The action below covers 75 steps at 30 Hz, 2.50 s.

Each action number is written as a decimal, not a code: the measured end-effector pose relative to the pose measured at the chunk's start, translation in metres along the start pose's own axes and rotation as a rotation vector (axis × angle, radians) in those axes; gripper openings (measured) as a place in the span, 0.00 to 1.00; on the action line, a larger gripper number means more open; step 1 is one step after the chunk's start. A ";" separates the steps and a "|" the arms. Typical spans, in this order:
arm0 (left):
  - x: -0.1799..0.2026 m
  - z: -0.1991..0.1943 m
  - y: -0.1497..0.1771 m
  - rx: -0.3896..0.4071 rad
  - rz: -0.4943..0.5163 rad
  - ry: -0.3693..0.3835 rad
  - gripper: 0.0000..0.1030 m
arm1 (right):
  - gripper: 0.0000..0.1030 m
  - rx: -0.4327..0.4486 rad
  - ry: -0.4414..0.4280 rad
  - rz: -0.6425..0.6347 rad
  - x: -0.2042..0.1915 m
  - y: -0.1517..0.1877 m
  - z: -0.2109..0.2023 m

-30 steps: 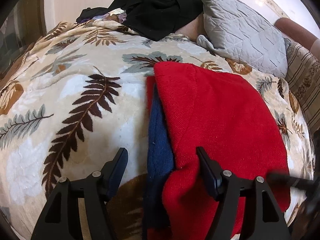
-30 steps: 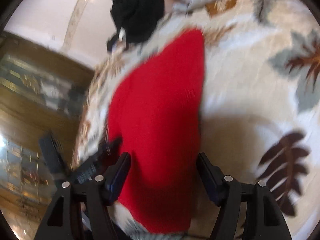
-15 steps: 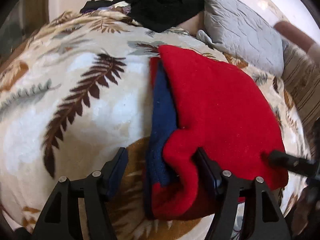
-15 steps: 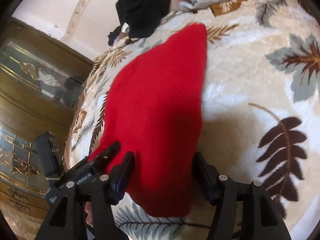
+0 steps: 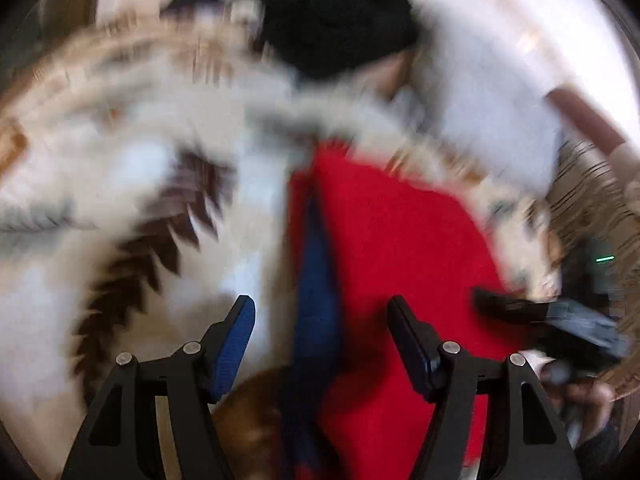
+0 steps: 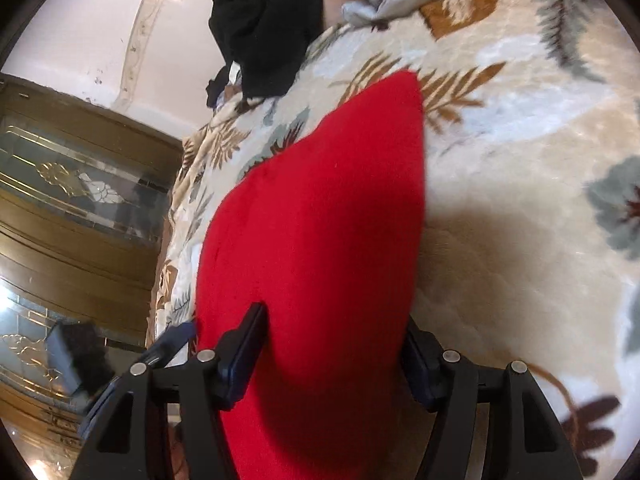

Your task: Fold small clothes

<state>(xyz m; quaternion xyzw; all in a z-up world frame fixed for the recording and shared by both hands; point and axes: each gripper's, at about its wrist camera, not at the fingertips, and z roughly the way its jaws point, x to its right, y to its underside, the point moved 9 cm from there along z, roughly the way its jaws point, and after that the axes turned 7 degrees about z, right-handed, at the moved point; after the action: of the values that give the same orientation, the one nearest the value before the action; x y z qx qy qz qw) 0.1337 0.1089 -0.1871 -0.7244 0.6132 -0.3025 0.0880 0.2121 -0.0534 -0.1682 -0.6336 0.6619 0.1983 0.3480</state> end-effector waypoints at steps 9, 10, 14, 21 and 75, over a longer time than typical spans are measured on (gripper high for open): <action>0.017 -0.005 -0.004 0.029 0.006 0.084 0.29 | 0.42 0.019 0.099 -0.154 -0.030 -0.002 -0.011; 0.020 -0.009 -0.005 0.037 0.008 0.084 0.27 | 0.41 0.027 0.097 -0.168 -0.035 -0.001 -0.016; 0.042 -0.025 -0.015 0.068 0.026 0.097 0.24 | 0.40 0.093 0.107 -0.233 -0.053 0.000 -0.052; 0.070 0.007 -0.008 -0.011 0.043 0.033 0.40 | 0.57 0.053 0.157 -0.052 0.025 -0.012 -0.076; 0.086 0.007 0.012 0.029 0.178 -0.058 0.59 | 0.78 0.110 0.033 -0.071 -0.034 -0.049 -0.048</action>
<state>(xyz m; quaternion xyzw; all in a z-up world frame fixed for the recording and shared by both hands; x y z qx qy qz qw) 0.1330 0.0232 -0.1700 -0.6740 0.6680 -0.2812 0.1427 0.2489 -0.0697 -0.1027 -0.6397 0.6548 0.1387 0.3780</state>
